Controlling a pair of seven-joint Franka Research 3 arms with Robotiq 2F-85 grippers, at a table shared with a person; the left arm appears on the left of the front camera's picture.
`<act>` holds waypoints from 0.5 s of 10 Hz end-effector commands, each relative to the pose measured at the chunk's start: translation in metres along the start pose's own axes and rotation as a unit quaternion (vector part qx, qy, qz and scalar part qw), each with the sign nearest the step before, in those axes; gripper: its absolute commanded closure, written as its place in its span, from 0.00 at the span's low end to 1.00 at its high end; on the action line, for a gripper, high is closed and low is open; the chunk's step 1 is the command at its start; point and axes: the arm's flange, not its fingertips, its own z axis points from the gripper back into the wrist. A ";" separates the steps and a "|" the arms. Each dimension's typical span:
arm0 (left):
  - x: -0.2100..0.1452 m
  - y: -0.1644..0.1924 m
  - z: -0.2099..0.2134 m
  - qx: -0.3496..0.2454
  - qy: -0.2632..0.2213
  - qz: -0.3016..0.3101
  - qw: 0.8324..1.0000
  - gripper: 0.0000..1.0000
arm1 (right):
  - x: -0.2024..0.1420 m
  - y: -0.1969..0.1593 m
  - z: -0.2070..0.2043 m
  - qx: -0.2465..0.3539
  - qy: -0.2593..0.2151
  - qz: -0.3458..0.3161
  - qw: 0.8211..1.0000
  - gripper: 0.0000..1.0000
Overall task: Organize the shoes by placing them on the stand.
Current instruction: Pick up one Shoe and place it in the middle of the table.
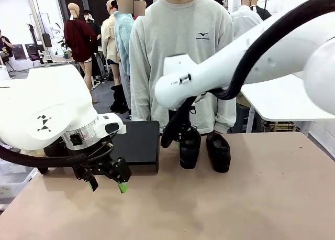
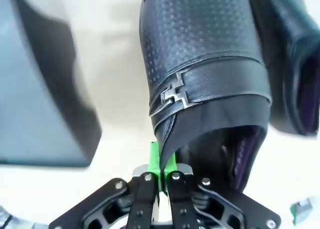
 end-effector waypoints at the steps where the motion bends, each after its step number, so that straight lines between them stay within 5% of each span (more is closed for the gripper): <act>1: 0.000 0.000 -0.001 0.006 -0.004 0.009 1.000 0.00 | -0.068 0.002 0.032 -0.007 -0.012 -0.016 1.000 1.00; 5: 0.000 0.000 -0.001 0.006 -0.004 0.009 1.000 0.00 | -0.154 0.028 0.018 -0.033 0.056 0.022 0.998 1.00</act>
